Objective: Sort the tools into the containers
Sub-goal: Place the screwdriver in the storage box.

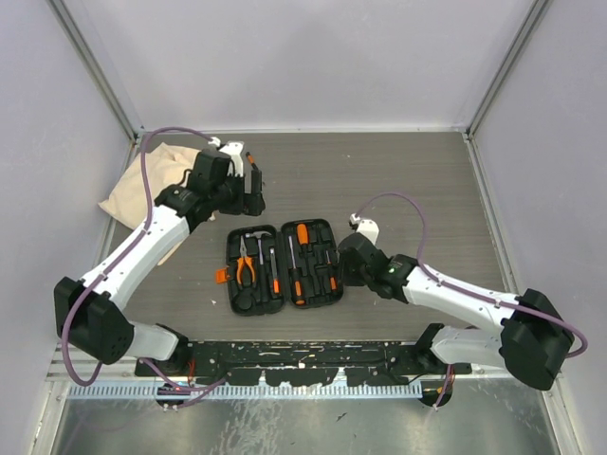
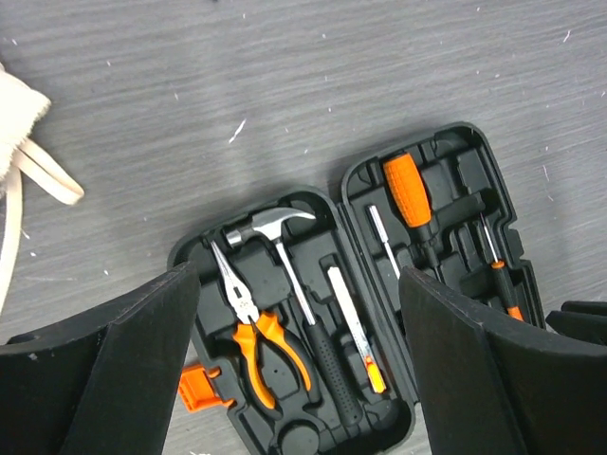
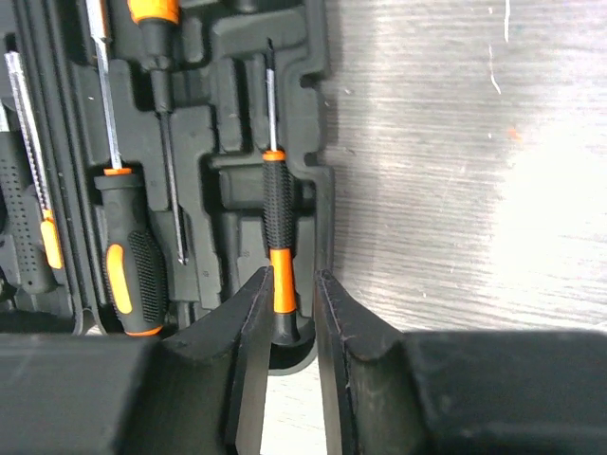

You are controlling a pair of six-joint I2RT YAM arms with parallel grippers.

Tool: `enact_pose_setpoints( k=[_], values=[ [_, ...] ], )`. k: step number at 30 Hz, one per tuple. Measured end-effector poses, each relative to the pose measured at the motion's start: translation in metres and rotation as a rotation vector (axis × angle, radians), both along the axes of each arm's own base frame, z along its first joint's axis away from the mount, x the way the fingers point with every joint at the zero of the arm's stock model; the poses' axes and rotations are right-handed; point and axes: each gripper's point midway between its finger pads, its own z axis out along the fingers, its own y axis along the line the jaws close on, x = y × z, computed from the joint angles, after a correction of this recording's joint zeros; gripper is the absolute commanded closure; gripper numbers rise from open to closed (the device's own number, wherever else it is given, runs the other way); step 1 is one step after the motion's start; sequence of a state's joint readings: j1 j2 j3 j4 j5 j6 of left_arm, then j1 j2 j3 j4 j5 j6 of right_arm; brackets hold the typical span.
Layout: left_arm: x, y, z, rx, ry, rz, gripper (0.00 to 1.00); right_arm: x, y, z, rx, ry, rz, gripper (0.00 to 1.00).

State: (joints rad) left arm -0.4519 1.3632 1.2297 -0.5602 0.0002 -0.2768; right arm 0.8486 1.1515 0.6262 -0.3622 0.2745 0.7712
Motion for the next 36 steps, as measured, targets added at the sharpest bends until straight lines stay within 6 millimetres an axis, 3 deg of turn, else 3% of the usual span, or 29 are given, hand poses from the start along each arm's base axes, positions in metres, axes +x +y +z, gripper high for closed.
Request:
enact_pose_setpoints(
  k=[7, 12, 20, 36],
  values=[
    [-0.015, -0.003, -0.016, -0.045, 0.101, 0.028, 0.19, 0.021, 0.019, 0.016, -0.048, -0.048, 0.080, 0.74],
    [-0.035, -0.002, -0.039, -0.074, 0.181, 0.049, 0.19, 0.032, 0.031, 0.005, -0.106, -0.017, 0.118, 0.77],
    [-0.049, -0.002, -0.051, -0.107, 0.238, 0.065, 0.21, 0.022, 0.021, -0.024, -0.205, 0.068, 0.145, 0.79],
    [-0.050, -0.009, -0.055, -0.144, 0.276, 0.079, 0.23, 0.017, 0.021, -0.026, -0.202, 0.090, 0.161, 0.86]
  ],
)
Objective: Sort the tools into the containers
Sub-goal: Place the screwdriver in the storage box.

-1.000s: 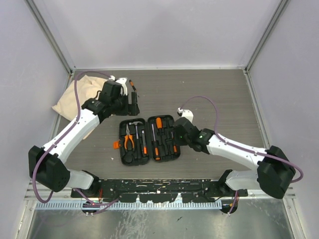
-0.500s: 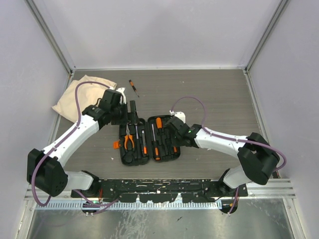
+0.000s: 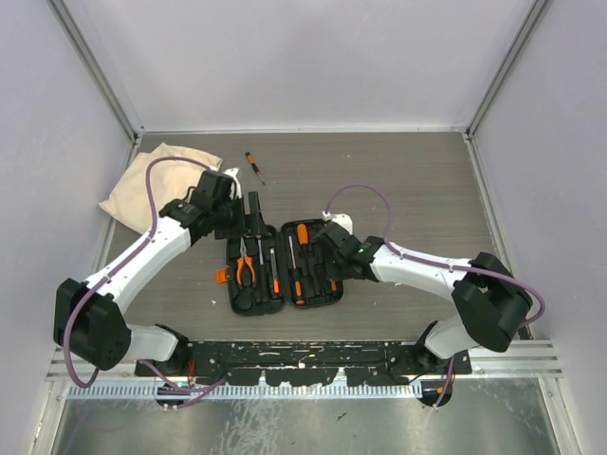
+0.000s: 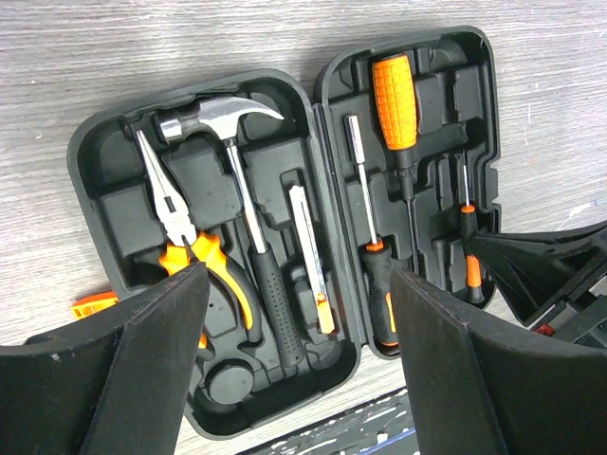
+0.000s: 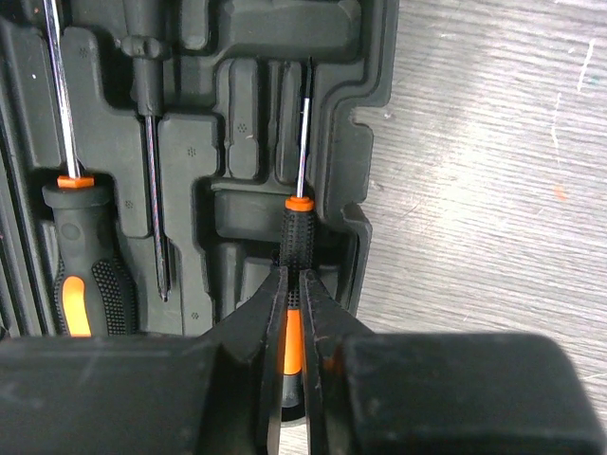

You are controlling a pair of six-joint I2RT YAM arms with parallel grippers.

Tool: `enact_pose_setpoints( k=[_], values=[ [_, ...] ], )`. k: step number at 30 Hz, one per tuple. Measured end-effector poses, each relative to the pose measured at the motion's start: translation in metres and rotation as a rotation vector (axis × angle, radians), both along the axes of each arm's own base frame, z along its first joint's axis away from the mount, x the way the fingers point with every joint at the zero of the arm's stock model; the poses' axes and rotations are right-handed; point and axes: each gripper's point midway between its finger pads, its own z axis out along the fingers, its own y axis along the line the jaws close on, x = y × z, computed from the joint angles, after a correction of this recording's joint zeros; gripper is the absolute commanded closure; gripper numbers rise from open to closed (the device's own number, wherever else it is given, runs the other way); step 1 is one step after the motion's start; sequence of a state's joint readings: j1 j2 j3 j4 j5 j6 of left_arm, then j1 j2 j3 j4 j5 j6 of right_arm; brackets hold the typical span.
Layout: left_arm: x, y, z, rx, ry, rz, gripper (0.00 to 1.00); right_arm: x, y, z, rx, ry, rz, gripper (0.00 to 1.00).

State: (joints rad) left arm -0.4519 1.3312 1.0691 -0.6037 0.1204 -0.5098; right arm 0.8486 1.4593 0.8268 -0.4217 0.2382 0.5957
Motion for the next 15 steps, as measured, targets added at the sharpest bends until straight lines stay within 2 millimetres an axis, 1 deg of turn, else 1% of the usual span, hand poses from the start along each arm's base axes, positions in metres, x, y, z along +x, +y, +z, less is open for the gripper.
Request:
enact_pose_setpoints(
  k=[6, 9, 15],
  values=[
    [0.000, -0.002, -0.010, 0.004, 0.035, -0.001, 0.22, -0.006, 0.000, -0.001, 0.003, 0.028, 0.013, 0.86],
    [0.000, -0.003, -0.014, 0.005, 0.048, -0.004, 0.21, -0.008, 0.000, -0.002, 0.004, 0.035, 0.017, 0.86],
    [0.005, -0.002, -0.009, 0.008, 0.036, 0.017, 0.13, -0.016, -0.004, 0.003, 0.001, 0.055, 0.027, 0.85]
  ],
)
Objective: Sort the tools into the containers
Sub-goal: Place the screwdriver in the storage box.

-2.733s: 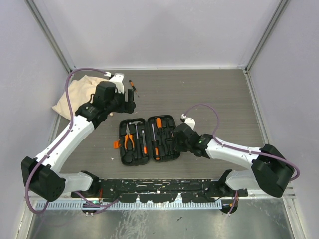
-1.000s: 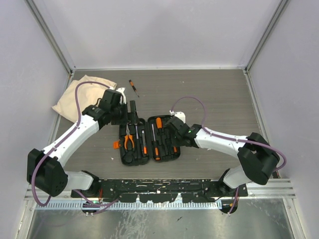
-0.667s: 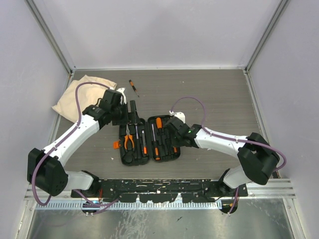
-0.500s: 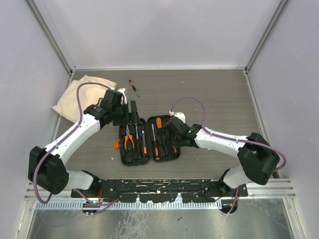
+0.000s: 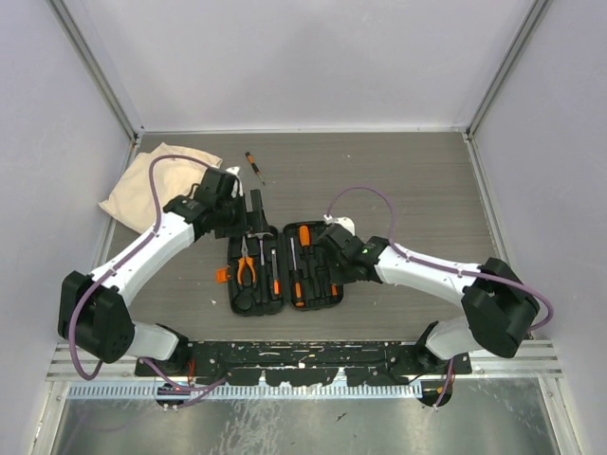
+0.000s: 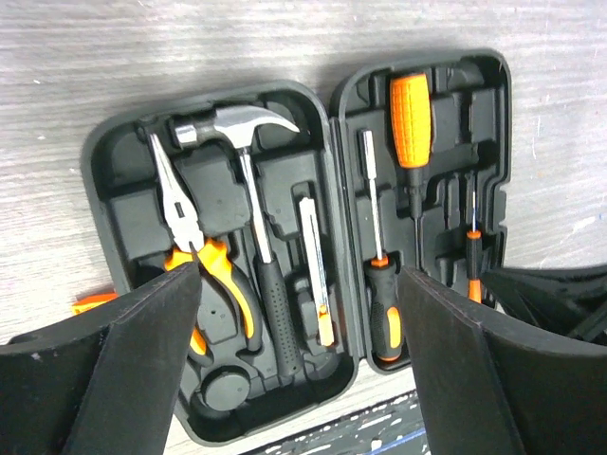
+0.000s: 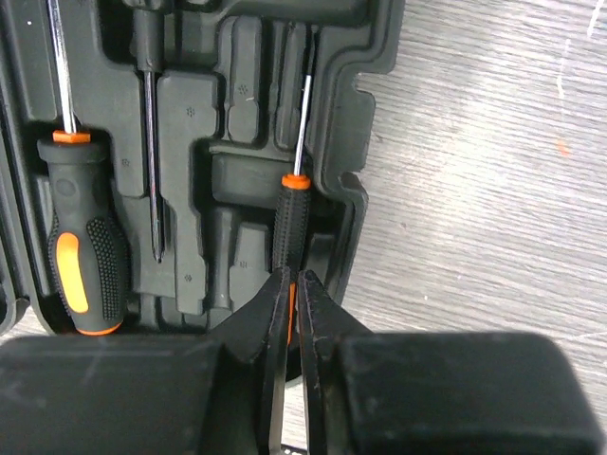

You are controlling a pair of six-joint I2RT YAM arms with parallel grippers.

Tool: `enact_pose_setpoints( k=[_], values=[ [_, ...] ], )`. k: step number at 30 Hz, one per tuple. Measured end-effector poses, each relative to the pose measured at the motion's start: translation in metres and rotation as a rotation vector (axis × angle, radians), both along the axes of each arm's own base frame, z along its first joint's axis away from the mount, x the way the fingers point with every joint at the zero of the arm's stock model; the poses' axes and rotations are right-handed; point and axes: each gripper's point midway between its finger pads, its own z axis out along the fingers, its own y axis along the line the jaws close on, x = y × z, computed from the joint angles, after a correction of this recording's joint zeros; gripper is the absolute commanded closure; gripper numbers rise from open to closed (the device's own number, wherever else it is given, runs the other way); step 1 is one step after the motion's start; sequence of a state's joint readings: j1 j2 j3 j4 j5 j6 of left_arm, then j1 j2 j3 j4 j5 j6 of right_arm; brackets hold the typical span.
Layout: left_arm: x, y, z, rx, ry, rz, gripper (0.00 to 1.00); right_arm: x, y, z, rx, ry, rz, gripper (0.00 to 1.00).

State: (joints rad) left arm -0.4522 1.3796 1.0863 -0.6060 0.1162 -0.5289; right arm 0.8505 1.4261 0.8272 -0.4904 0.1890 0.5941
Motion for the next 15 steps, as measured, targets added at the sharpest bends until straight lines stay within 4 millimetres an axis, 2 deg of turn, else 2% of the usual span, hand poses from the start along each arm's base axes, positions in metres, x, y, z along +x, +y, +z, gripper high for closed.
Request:
enact_pose_setpoints(
  k=[1, 3, 9, 15],
  values=[
    [0.003, 0.002, 0.002, 0.006, -0.008, 0.014, 0.09, -0.002, -0.002, 0.002, -0.005, 0.003, 0.002, 0.85],
    [0.007, 0.005, 0.007, 0.019, -0.021, 0.036, 0.08, -0.002, -0.004, 0.009, -0.003, -0.008, 0.000, 0.83],
    [0.018, 0.015, 0.019, 0.056, -0.058, 0.106, 0.02, 0.012, -0.001, 0.041, 0.055, -0.114, -0.027, 0.83],
    [0.013, 0.019, 0.012, 0.038, -0.093, 0.119, 0.02, 0.018, 0.003, 0.039, 0.058, -0.121, -0.034, 0.85]
  ],
)
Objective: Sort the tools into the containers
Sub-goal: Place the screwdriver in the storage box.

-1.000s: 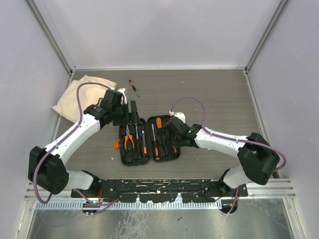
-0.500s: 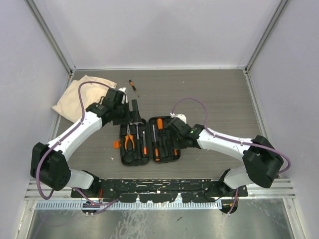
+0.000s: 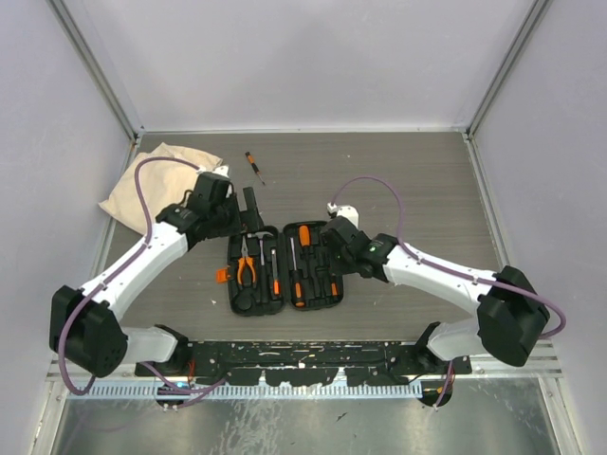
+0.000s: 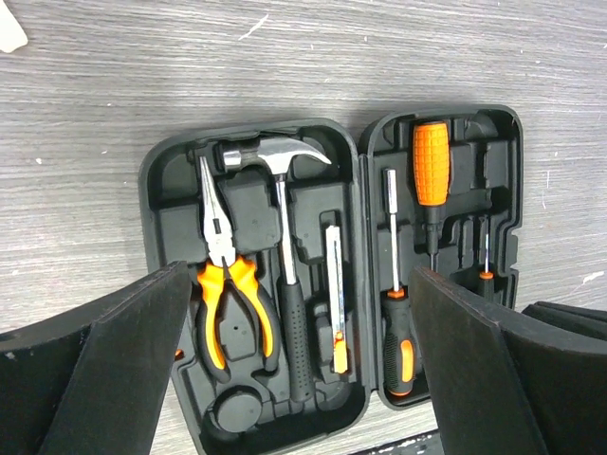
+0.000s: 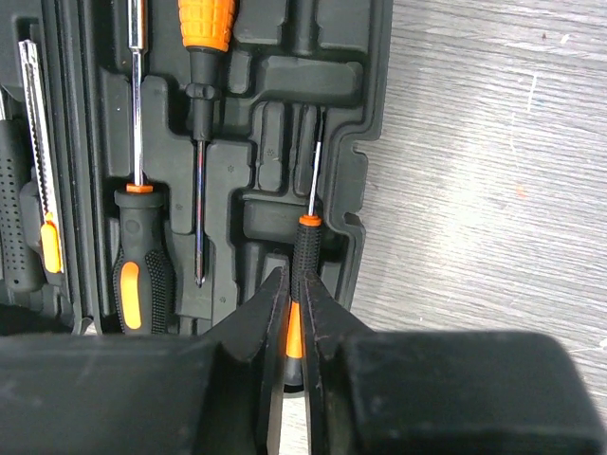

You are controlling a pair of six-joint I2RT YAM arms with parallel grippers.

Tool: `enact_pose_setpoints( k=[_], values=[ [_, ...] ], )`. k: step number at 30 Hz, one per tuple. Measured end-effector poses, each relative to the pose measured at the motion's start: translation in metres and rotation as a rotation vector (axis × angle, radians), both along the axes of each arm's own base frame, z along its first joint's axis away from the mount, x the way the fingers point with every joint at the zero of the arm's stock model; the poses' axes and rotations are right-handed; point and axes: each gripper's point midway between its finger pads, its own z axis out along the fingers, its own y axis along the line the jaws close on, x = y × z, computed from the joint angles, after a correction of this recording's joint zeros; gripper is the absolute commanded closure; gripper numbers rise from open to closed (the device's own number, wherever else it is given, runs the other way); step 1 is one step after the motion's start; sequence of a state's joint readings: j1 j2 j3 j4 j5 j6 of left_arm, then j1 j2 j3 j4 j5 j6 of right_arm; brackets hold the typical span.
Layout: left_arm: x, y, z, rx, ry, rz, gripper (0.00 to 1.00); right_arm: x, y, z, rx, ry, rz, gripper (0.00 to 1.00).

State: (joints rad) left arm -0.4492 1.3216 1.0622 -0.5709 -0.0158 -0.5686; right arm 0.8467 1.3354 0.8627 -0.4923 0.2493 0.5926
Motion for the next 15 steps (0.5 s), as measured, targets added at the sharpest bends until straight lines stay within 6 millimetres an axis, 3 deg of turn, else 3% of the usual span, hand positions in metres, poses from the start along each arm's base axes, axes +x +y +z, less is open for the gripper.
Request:
enact_pose_setpoints(
  k=[8, 15],
  values=[
    [0.002, 0.009, 0.015, -0.001, -0.108, 0.023, 0.02, -0.002, -0.001, -0.014, -0.012, 0.021, -0.001, 0.85],
    [-0.005, 0.012, -0.003, 0.017, -0.079, 0.012, 0.04, -0.004, 0.001, -0.026, -0.030, 0.052, 0.006, 0.85]
  ],
)
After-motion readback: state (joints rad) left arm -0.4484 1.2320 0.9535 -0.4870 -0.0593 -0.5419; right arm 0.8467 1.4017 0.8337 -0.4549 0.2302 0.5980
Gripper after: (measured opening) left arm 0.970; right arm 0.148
